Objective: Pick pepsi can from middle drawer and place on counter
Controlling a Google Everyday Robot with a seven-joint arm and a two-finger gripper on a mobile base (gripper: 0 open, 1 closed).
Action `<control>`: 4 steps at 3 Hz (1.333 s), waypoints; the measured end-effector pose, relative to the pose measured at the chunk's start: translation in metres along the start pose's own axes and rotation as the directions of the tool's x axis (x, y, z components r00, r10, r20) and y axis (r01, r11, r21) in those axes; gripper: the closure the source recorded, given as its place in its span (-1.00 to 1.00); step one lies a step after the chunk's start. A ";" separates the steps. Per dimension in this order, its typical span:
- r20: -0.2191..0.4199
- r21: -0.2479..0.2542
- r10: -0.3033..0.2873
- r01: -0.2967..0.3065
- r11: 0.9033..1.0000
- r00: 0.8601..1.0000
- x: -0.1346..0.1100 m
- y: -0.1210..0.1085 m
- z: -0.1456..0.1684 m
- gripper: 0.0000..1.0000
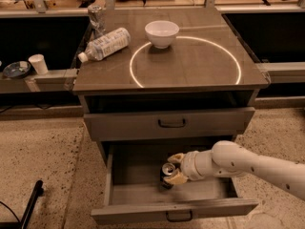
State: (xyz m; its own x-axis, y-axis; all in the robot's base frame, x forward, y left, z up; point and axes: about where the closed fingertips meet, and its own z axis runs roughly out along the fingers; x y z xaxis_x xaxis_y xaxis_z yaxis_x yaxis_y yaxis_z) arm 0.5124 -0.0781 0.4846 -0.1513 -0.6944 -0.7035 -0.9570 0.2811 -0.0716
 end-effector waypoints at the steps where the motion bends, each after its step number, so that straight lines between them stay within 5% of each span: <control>1: 0.006 0.009 0.008 -0.008 1.000 1.000 0.006 -0.008 0.008 -0.60; 2: 0.020 0.006 0.020 -0.020 1.000 1.000 0.010 -0.012 0.016 -0.99; 3: 0.032 0.020 0.031 -0.031 0.999 0.999 0.012 -0.012 0.034 1.00; 4: 0.042 0.019 0.029 -0.030 0.999 0.999 0.013 -0.007 0.041 1.00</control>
Offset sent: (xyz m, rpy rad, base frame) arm 0.0213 -0.0001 -0.0277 0.0481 0.0101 -0.0312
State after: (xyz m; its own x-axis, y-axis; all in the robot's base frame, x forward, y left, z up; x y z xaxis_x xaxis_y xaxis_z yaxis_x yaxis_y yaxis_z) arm 0.5270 -0.0620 0.4472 -0.1689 -0.6576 -0.7342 -0.9471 0.3146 -0.0638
